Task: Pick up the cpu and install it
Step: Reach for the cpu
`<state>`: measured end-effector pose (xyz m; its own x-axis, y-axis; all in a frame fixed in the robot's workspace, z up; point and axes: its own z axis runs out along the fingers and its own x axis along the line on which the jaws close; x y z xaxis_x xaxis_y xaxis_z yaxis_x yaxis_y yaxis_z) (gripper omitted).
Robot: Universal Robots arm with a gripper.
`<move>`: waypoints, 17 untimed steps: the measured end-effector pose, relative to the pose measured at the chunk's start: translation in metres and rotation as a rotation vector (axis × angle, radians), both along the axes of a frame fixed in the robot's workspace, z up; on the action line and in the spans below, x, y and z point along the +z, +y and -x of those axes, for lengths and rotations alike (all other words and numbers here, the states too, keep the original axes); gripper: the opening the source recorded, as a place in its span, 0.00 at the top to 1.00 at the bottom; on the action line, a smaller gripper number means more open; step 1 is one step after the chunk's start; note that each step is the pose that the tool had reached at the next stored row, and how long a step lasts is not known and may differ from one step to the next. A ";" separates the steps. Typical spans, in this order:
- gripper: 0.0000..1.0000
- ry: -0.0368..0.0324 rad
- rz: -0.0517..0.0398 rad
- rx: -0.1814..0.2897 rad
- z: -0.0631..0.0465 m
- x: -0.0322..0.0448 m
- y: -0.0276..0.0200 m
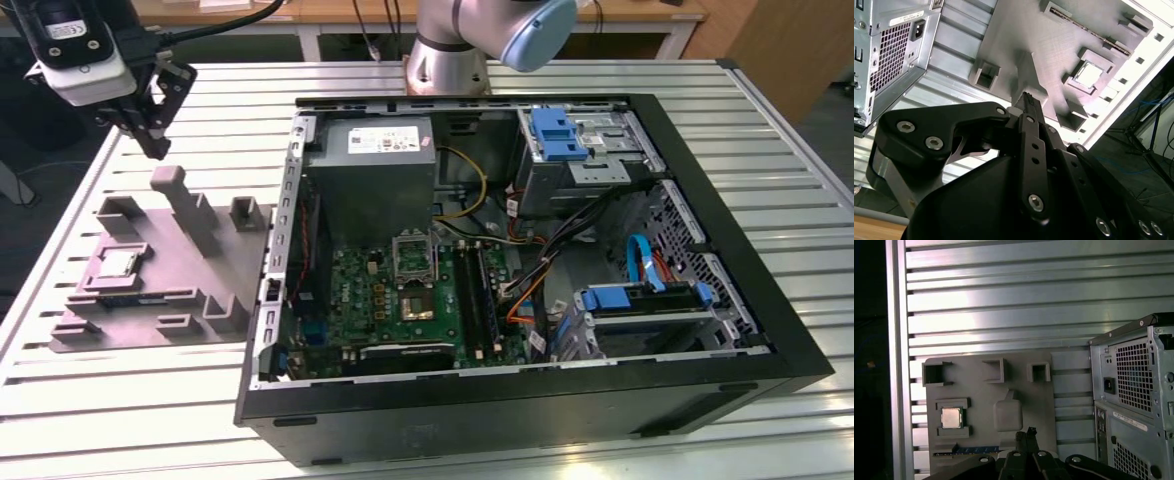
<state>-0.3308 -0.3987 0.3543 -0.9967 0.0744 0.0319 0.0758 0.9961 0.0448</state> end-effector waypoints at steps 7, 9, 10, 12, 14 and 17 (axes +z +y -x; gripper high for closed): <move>0.89 0.0000 0.0000 0.000 0.001 0.0000 0.0000; 0.89 -0.0001 0.0000 0.000 0.002 0.0000 0.0000; 0.89 -0.0001 0.0000 0.000 0.003 0.0000 0.0000; 0.89 -0.0011 0.0000 0.000 0.008 0.0000 0.0000; 0.89 -0.0035 0.0000 0.000 0.013 0.0000 0.0000; 0.89 -0.0079 0.0000 0.000 0.020 0.0000 0.0000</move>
<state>-0.3507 -0.3987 0.3543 -0.9969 0.0745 0.0240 0.0755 0.9961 0.0455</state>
